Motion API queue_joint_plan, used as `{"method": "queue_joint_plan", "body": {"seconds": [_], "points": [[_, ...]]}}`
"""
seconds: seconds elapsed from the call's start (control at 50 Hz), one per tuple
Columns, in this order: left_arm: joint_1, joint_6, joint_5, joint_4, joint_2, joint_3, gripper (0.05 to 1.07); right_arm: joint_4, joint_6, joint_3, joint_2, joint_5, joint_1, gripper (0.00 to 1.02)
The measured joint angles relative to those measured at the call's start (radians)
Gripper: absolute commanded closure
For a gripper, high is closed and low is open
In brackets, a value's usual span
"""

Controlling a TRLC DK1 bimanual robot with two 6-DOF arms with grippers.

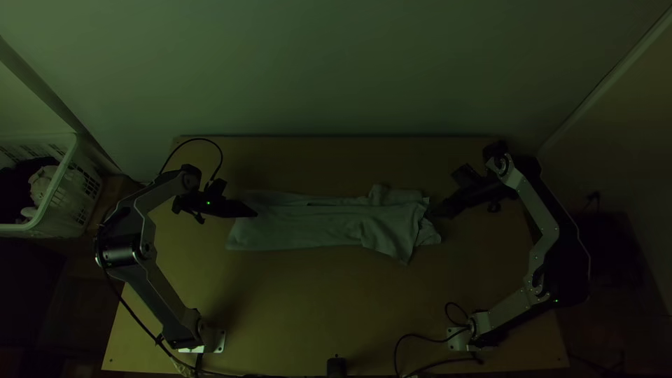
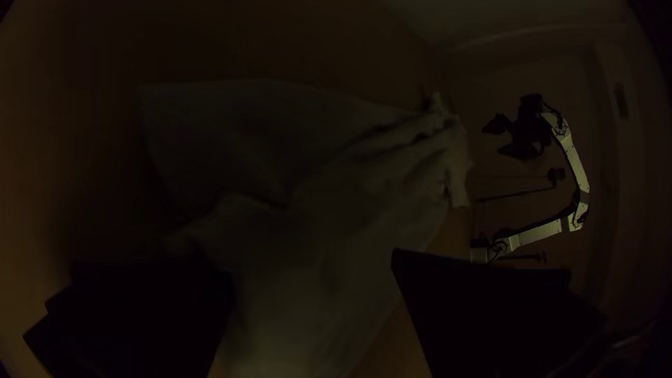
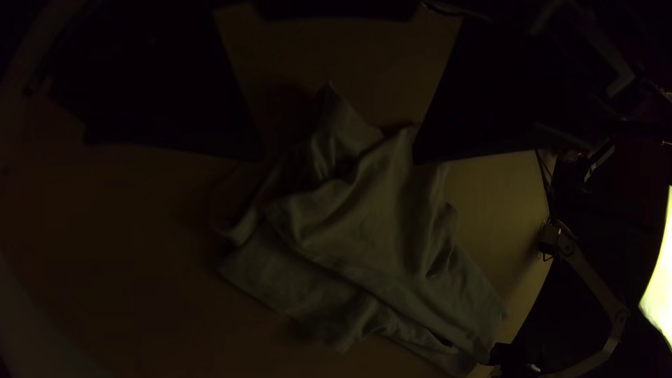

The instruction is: Fold the t-shirt

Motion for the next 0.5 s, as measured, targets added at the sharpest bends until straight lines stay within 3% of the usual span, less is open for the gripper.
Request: {"method": "queue_joint_plan", "body": {"seconds": [0.18, 0.26, 0.38, 0.5], "points": [[-0.038, -0.056, 0.014, 0.001, 0.025, 0.034, 0.13, 0.0, 0.0, 0.0, 0.0, 0.0, 0.0, 0.04], [-0.061, -0.064, 0.014, 0.006, 0.027, 0.037, 0.39, 0.0, 0.0, 0.0, 0.0, 0.0, 0.0, 0.04], [-0.08, -0.094, 0.008, 0.035, 0.035, 0.036, 1.03, 0.002, 0.0, -0.003, 0.0, 0.0, 0.0, 0.04], [-0.08, -0.163, -0.009, 0.118, 0.036, 0.017, 1.05, 0.008, 0.0, -0.023, 0.0, 0.0, 0.0, 0.04]]}}
